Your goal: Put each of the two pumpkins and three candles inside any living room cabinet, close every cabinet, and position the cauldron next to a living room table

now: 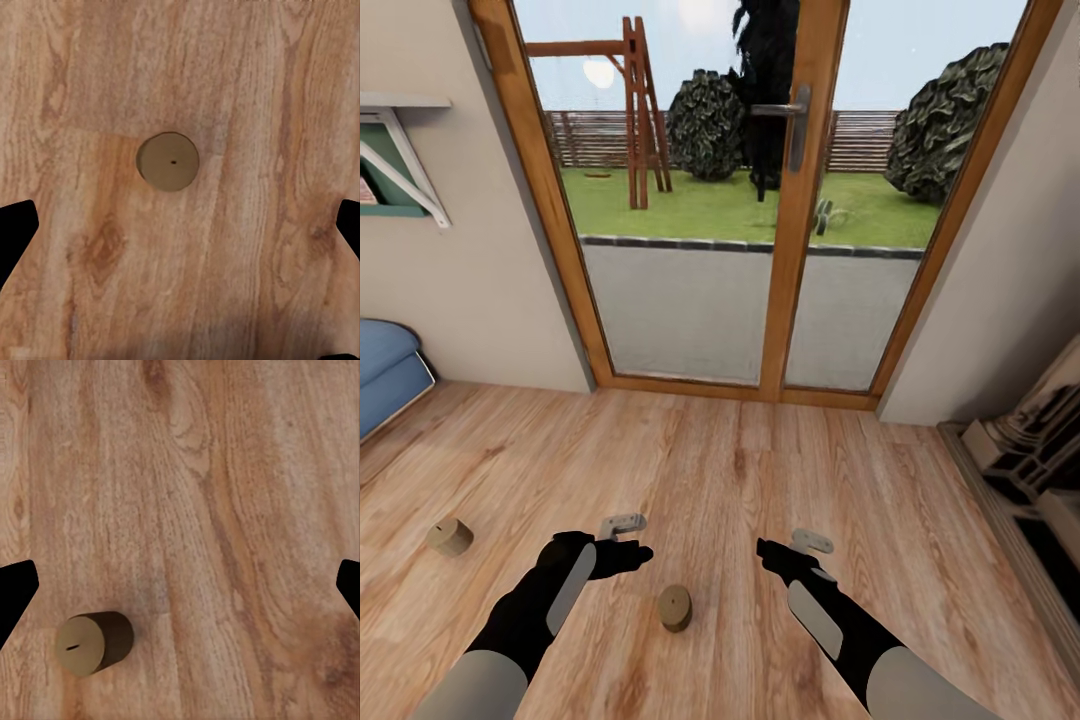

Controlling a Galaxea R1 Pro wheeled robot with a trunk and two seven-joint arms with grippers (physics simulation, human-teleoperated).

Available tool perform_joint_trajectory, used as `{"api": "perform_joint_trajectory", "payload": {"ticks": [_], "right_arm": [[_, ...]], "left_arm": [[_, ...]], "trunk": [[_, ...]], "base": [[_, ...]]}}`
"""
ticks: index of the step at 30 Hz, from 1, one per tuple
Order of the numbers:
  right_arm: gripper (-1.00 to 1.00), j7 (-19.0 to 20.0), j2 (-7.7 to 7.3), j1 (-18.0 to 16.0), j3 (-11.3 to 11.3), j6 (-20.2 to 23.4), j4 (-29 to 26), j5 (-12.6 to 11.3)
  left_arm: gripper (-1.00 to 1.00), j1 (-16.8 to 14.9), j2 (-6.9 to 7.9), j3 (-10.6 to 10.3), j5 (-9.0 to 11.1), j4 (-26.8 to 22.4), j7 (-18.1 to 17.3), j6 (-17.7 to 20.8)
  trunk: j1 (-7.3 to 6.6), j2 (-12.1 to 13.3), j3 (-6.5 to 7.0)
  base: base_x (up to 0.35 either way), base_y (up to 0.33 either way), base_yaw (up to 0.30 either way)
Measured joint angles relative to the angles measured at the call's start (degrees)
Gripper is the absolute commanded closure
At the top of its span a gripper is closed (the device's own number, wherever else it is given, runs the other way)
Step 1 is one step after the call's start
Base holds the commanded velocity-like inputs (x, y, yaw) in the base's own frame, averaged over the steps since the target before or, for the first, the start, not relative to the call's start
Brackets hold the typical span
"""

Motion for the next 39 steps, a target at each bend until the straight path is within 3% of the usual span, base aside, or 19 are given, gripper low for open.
{"api": "perform_joint_trajectory", "payload": {"ticks": [9, 12, 16, 21, 25, 39], "right_arm": [[-1.0, 1.4, 0.0, -0.1, -0.3, 3.3, -1.9, 0.0], [-1.0, 1.4, 0.01, -0.1, -0.4, 10.2, -5.4, -0.4], [-1.0, 1.4, 0.06, -0.1, -0.6, 15.9, -8.1, -0.7], [-1.0, 1.4, 0.13, -0.1, -4.7, 22.0, -9.8, -0.7], [-1.0, 1.4, 0.1, -0.1, -6.5, 23.7, -10.0, -0.7], [-1.0, 1.4, 0.05, -0.2, -7.1, 25.0, -10.0, -0.7]], "left_arm": [[-1.0, 0.0, -0.02, -0.1, 0.0, 0.0, 0.0, 0.0], [-1.0, 0.0, -0.01, -0.2, 0.0, 0.0, 0.0, 0.0], [-1.0, 0.0, 0.0, -0.2, -0.1, 0.0, 0.0, 0.0], [-1.0, 0.0, 0.0, -0.1, -0.1, 0.0, 0.0, 0.0], [-1.0, 0.0, -0.04, -0.2, 0.0, 0.0, 0.0, 0.0], [-1.0, 0.0, -0.09, -0.2, 0.0, 0.3, 0.0, 0.0]], "trunk": [[1.98, -3.6, -0.76], [2.64, -4.8, -1.01], [3.51, -6.4, -1.36], [4.61, -8.4, -1.92], [5.49, -10.0, -2.46], [8.57, -15.6, -4.82]], "base": [[0.0, 0.0, 0.0], [0.0, 0.0, 0.0], [0.0, 0.0, 0.0], [0.0, 0.0, 0.0], [0.0, 0.0, 0.0], [0.0, 0.0, 0.0]]}}
